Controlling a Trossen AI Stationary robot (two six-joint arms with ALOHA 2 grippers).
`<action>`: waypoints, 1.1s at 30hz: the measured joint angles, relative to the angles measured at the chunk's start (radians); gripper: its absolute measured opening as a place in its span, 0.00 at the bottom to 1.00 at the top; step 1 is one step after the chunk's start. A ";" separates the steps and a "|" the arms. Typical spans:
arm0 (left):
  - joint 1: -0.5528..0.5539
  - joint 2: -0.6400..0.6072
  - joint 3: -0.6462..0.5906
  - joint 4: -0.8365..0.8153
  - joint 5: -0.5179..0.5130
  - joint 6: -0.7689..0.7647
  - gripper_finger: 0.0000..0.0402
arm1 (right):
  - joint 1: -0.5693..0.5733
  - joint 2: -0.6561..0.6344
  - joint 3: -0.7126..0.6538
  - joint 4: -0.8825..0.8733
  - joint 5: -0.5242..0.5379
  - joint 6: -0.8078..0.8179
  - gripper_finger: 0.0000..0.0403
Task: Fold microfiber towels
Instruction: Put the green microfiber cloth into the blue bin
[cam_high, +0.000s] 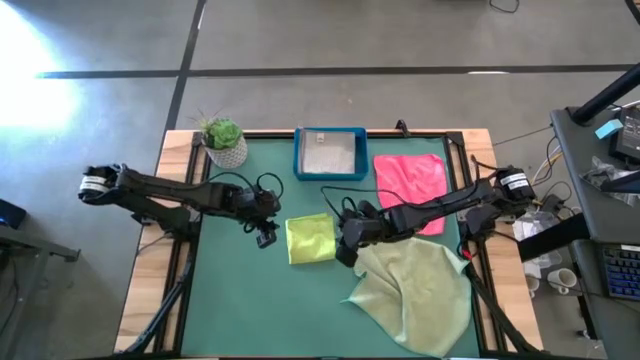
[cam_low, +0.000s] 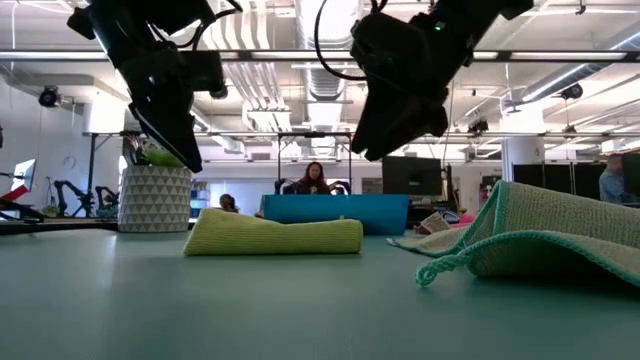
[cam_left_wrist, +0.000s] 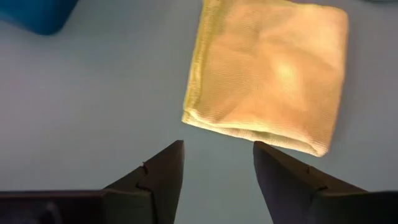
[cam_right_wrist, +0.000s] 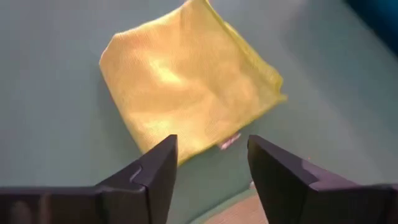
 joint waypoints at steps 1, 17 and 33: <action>0.008 0.000 0.000 0.000 -0.002 0.000 0.46 | -0.008 0.000 0.006 0.000 0.000 -0.025 0.47; 0.043 -0.001 -0.094 0.246 0.058 0.024 0.57 | -0.173 0.037 0.013 0.036 -0.150 -0.359 0.50; 0.050 0.085 -0.197 0.422 0.055 0.019 0.57 | -0.259 0.178 0.012 0.218 -0.264 -0.520 0.50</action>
